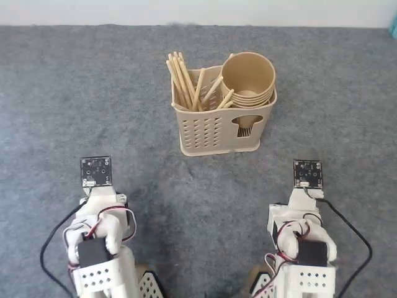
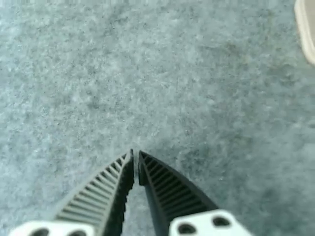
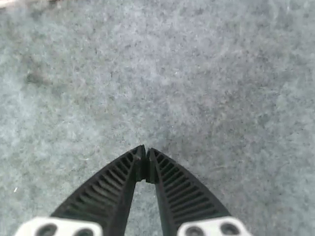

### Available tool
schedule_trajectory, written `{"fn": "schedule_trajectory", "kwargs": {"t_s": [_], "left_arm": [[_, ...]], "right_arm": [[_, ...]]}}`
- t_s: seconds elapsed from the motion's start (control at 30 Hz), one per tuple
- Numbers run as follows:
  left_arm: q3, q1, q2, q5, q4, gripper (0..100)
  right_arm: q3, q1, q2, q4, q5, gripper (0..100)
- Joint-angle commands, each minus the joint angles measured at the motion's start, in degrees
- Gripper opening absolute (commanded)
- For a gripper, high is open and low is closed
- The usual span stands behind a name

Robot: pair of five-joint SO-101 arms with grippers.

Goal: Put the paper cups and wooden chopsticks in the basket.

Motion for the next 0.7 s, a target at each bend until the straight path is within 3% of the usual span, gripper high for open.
{"fn": "schedule_trajectory", "kwargs": {"t_s": [0.0,0.67], "left_arm": [[-0.31,-0.70,0.00,-0.44,0.18,1],[-0.31,-0.70,0.00,-0.44,0.18,1]], "right_arm": [[1.05,0.40,-0.92,0.31,0.79,0.9],[1.05,0.40,-0.92,0.31,0.79,0.9]]}}
